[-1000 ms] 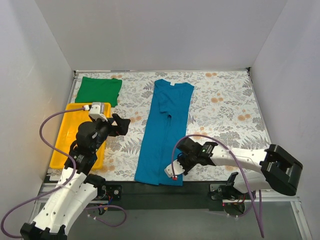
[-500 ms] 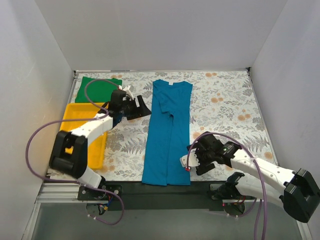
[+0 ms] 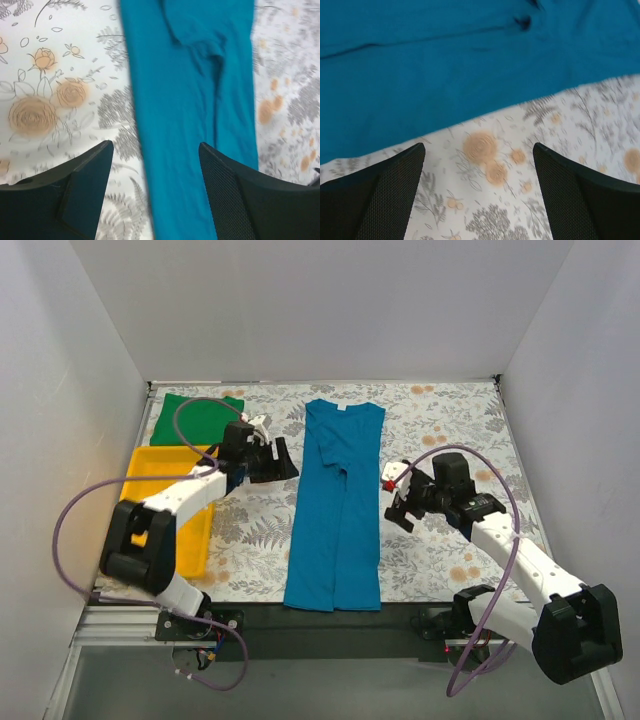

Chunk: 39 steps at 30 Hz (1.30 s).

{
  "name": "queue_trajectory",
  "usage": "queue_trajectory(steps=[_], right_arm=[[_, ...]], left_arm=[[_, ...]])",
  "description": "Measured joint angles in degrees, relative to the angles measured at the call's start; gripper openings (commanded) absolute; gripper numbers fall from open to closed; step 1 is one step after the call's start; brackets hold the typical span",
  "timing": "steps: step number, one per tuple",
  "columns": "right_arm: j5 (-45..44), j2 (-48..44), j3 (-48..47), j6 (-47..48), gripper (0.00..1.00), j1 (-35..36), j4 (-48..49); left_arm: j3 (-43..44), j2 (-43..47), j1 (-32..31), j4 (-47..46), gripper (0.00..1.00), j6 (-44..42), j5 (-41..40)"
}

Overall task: Fold and stack the t-shirts
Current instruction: Fold the tshirt

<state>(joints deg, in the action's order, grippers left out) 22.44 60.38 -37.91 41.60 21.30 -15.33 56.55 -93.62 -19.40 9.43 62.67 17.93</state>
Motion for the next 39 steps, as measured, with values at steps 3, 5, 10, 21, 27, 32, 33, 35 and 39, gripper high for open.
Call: queue_trajectory(steps=[3, 5, 10, 21, 27, 32, 33, 35, 39], right_arm=[[11.76, 0.26, -0.68, 3.41, 0.95, 0.15, -3.08], [17.00, 0.79, -0.61, 6.16, 0.97, 0.59, -5.99], [22.18, -0.04, 1.33, 12.09, 0.98, 1.75, -10.25], [21.29, -2.03, 2.89, 22.45, 0.98, 9.33, -19.12], [19.58, -2.03, 2.91, 22.80, 0.97, 14.91, -20.35], [18.01, -1.95, 3.13, 20.65, 0.97, 15.45, -19.10], [17.99, -1.81, 3.13, 20.06, 0.97, 15.37, -18.82], [18.01, -1.51, 3.13, 19.37, 0.96, 14.56, -18.38], [18.03, -1.07, 3.13, 18.36, 0.96, 12.24, -17.55]], left_arm=[[-6.05, 13.79, -1.14, 0.39, 0.74, -4.11, -0.04], [-9.25, 21.70, -2.34, 0.04, 0.77, -6.54, 0.13], [-16.74, 38.93, -5.29, -1.53, 0.84, -14.82, 2.08], [-26.43, 55.32, -6.34, -0.68, 0.91, -32.33, 10.88], [-22.73, 50.16, -12.46, 8.04, 0.88, -42.49, 11.15], [-21.62, 49.03, -18.88, 16.76, 0.85, -49.96, 10.36], [-21.62, 49.51, -19.78, 18.23, 0.83, -51.10, 10.47], [-21.73, 51.17, -21.44, 20.52, 0.78, -53.02, 10.99], [-22.93, 54.80, -23.93, 21.70, 0.66, -55.36, 12.22]])
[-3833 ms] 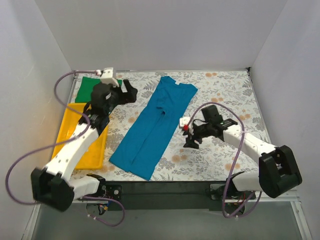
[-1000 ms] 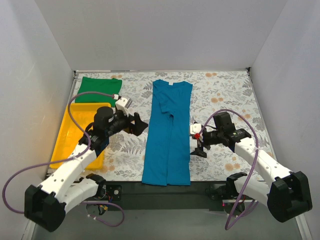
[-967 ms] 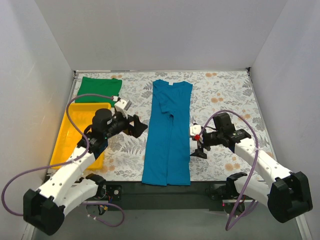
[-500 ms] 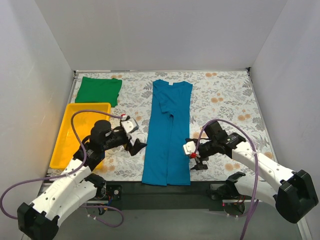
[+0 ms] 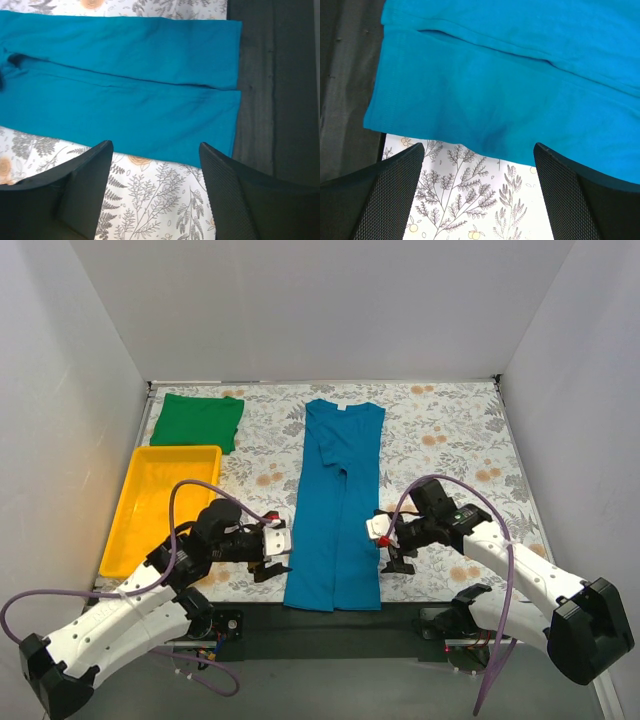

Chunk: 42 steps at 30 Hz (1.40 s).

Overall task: Fold and stack the t-shirts
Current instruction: Fold the tshirt

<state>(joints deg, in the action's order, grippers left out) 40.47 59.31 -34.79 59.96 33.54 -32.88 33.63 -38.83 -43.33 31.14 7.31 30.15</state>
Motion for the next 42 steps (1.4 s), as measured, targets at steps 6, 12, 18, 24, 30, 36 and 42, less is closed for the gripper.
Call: queue_trajectory(steps=[6, 12, 18, 24, 30, 36, 42], right_arm=[[0.17, 0.00, 0.00, -0.22, 0.96, -1.25, 0.07], [0.28, 0.00, 0.00, -0.24, 0.96, -2.03, 0.07], [0.42, -0.02, 0.00, -0.24, 0.96, -2.49, 0.07], [-0.11, -0.04, 0.00, -1.29, 0.91, -3.28, 0.48], [-7.30, -0.13, 0.00, -12.07, 0.91, -9.68, 9.42], [-14.82, 3.58, -1.27, -26.75, 0.90, -14.99, 18.80], [-13.84, 21.51, -13.90, -44.54, 0.80, -23.43, 22.23]], left_arm=[[-0.52, -4.94, -4.15, -0.26, 0.58, -0.94, 0.28], [-2.45, -9.20, -13.57, -2.25, 0.57, -1.14, -2.82], [-2.95, -13.46, -20.20, -4.26, 0.57, -1.97, -7.17], [-5.18, -13.79, -21.59, -7.04, 0.68, -1.46, -12.66], [-5.31, -15.21, -14.16, -17.86, 0.80, 11.96, -26.32], [10.64, -32.09, 3.37, -21.16, 0.81, 30.95, -25.51], [18.45, -44.65, 19.41, -26.56, 0.76, 49.53, -14.97]])
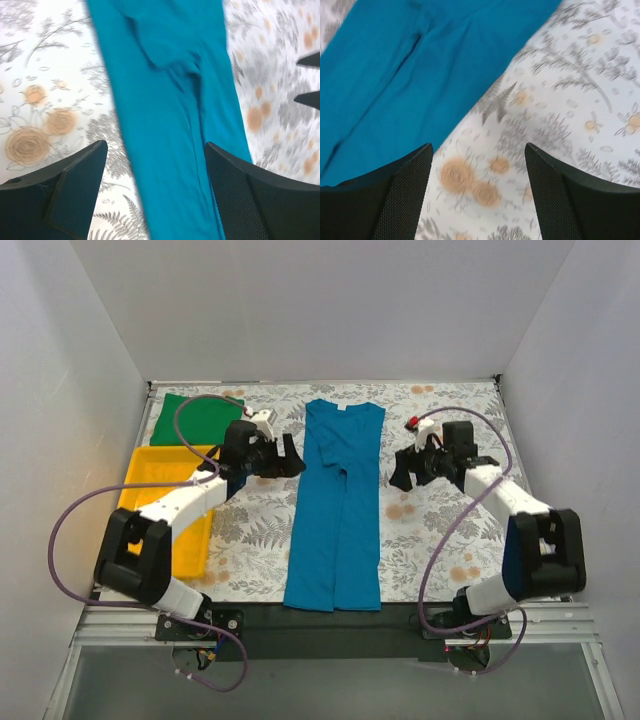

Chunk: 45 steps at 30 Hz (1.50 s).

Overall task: Fold and stack the t-shirts
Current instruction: Fold the tshirt

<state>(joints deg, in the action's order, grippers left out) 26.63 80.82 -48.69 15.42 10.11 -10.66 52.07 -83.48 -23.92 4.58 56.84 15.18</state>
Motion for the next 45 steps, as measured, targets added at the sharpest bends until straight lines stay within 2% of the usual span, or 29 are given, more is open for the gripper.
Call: queue_trajectory(steps=[1, 6, 12, 15, 18, 19, 24, 27, 31, 32, 34, 37, 38, 39, 45], right_arm=[[1.03, 3.80, -3.04, -3.15, 0.77, -1.36, 0.61], [3.58, 18.95, -15.39, -15.13, 0.75, -4.22, 2.47], [7.23, 34.32, -27.12, -26.36, 0.73, -4.48, 3.54], [8.09, 39.91, -31.71, -30.34, 0.67, -4.48, 3.96], [8.94, 43.45, -36.20, -33.62, 0.60, -4.48, 4.37], [8.94, 44.52, -37.53, -34.69, 0.55, -4.48, 4.72], [9.81, 49.55, -42.75, -39.34, 0.46, -4.48, 5.81], [10.19, 50.97, -44.09, -41.22, 0.37, -4.48, 6.58], [9.86, 52.02, -44.83, -42.66, 0.16, -4.48, 6.60], [9.66, 52.30, -45.00, -42.86, 0.13, -4.48, 6.60], [9.77, 52.94, -45.64, -43.67, 0.07, -4.48, 6.60], [9.75, 54.16, -47.41, -44.30, 0.04, -4.48, 6.60], [9.75, 54.51, -47.98, -44.52, 0.03, -4.48, 6.60], [9.77, 54.93, -48.59, -44.85, 0.03, -4.48, 6.60], [10.03, 58.14, -53.44, -46.45, 0.01, -4.57, 6.54]], left_arm=[[0.96, -2.05, 1.75, -0.81, 0.72, 1.95, 1.29], [11.15, -19.63, 9.33, -4.11, 0.67, 12.52, 7.13], [23.61, -34.25, 10.27, -2.86, 0.56, 17.51, 8.26], [29.11, -39.60, 10.40, -1.46, 0.52, 18.60, 8.44], [35.21, -43.87, 10.58, 0.28, 0.51, 19.26, 9.60], [37.44, -45.24, 10.60, 1.09, 0.51, 19.43, 9.75], [45.62, -50.51, 10.64, 3.26, 0.48, 19.96, 11.02], [49.62, -53.24, 10.64, 4.39, 0.42, 20.57, 12.04], [53.09, -56.06, 10.69, 4.70, 0.34, 21.66, 14.10], [53.79, -56.65, 10.71, 4.90, 0.27, 21.86, 14.53], [54.97, -57.79, 10.75, 5.05, 0.21, 22.40, 15.15], [56.92, -59.47, 10.97, 5.75, 0.08, 23.19, 16.24], [57.11, -59.60, 10.99, 5.79, 0.08, 23.30, 16.28], [57.77, -60.15, 11.02, 6.16, 0.04, 23.52, 16.50], [62.10, -62.99, 11.06, 6.64, 0.00, 24.98, 17.09]])
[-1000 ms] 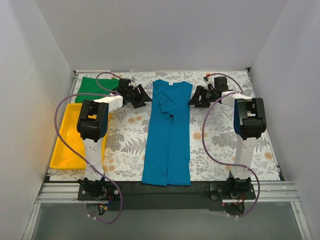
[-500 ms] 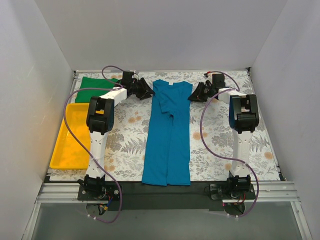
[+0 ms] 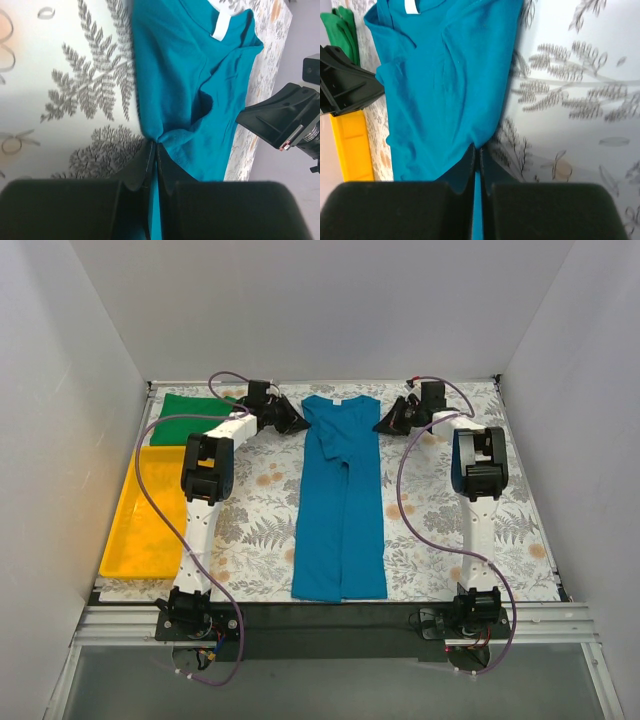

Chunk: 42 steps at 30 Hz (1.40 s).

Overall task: Fold and stack the t-shirts
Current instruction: Fold the tshirt

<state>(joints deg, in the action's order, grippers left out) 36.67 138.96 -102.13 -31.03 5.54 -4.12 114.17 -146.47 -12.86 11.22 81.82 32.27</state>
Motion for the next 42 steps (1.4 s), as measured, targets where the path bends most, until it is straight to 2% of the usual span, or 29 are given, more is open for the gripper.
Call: queue_trajectory(steps=[6, 8, 9, 10, 11, 13, 15, 16, 17, 20, 21, 23, 27, 29, 31, 33, 35, 36, 38, 42], right_arm=[[-0.74, 4.79, -8.72, -1.57, 0.02, -0.46, -0.35], [-1.51, 6.67, -12.48, -1.75, 0.12, -0.61, -0.39], [-2.01, 7.30, -13.88, -1.84, 0.18, -0.66, -0.44], [-2.27, 7.78, -15.13, -1.84, 0.28, -0.68, -0.37], [-2.64, 8.07, -16.02, -1.66, 0.32, -0.70, -0.33], [-2.84, 8.11, -16.65, -0.17, 0.41, -0.70, -0.04], [-2.84, 8.02, -16.65, 1.49, 0.46, -0.74, 0.24], [-2.89, 7.89, -16.20, 2.51, 0.53, -0.92, 0.31], [-2.86, 7.30, -15.10, 3.72, 0.54, -0.98, 0.39], [-1.84, 2.82, -9.07, 9.92, 0.59, -1.38, 0.00], [-1.20, 0.15, -6.16, 12.57, 0.61, -1.55, -0.44], [0.94, -5.79, -0.33, 19.41, 0.64, -1.79, -1.99], [1.64, -20.52, 11.43, 36.22, 0.67, -1.27, -6.27], [2.14, -28.35, 16.94, 46.03, 0.67, 0.15, -9.55], [4.09, -35.65, 22.77, 55.87, 0.68, 1.53, -12.11], [7.28, -43.78, 30.32, 67.54, 0.70, 2.97, -17.27], [9.77, -52.85, 39.69, 79.95, 0.75, 3.74, -23.02], [10.58, -58.60, 45.24, 86.64, 0.80, 4.02, -26.05], [11.06, -67.95, 53.57, 95.89, 0.83, 5.07, -30.38], [10.36, -83.91, 63.67, 106.99, 0.83, 11.76, -37.16]], left_arm=[[4.55, -2.95, 0.20, -1.18, 0.00, 3.08, -2.08], [4.96, -3.72, 0.44, -2.82, 0.00, 4.85, -2.29], [5.18, -4.04, 0.61, -3.54, 0.03, 5.75, -2.29], [5.27, -4.28, 0.79, -4.39, 0.08, 6.58, -2.27], [5.31, -4.52, 1.01, -4.96, 0.18, 7.23, -2.25], [5.49, -4.63, 1.33, -6.03, 0.26, 8.22, -2.03], [5.51, -4.50, 1.73, -6.80, 0.33, 8.11, -2.38], [5.42, -4.26, 1.92, -7.02, 0.34, 7.74, -2.40], [4.76, -3.61, 2.10, -7.06, 0.35, 7.13, -2.75], [-1.84, 2.03, 2.47, -6.19, 0.38, 2.36, -5.62], [-4.81, 5.03, 2.62, -5.57, 0.39, 0.13, -6.45], [-12.83, 12.83, 2.62, -4.94, 0.46, -5.53, -8.00], [-33.99, 36.30, 0.63, -8.26, 0.62, -20.98, -10.58], [-46.69, 51.74, -4.39, -12.20, 0.68, -31.26, -12.00], [-56.39, 65.42, -12.52, -15.23, 0.68, -40.24, -12.11], [-66.51, 79.10, -21.97, -17.99, 0.70, -48.94, -9.20], [-75.10, 89.72, -26.60, -17.66, 0.71, -54.97, -6.10], [-78.36, 93.98, -27.74, -17.00, 0.71, -57.11, -5.38], [-82.53, 98.99, -30.01, -15.02, 0.68, -60.35, -4.35], [-84.46, 100.50, -38.82, -9.77, 0.64, -65.53, -4.04]])
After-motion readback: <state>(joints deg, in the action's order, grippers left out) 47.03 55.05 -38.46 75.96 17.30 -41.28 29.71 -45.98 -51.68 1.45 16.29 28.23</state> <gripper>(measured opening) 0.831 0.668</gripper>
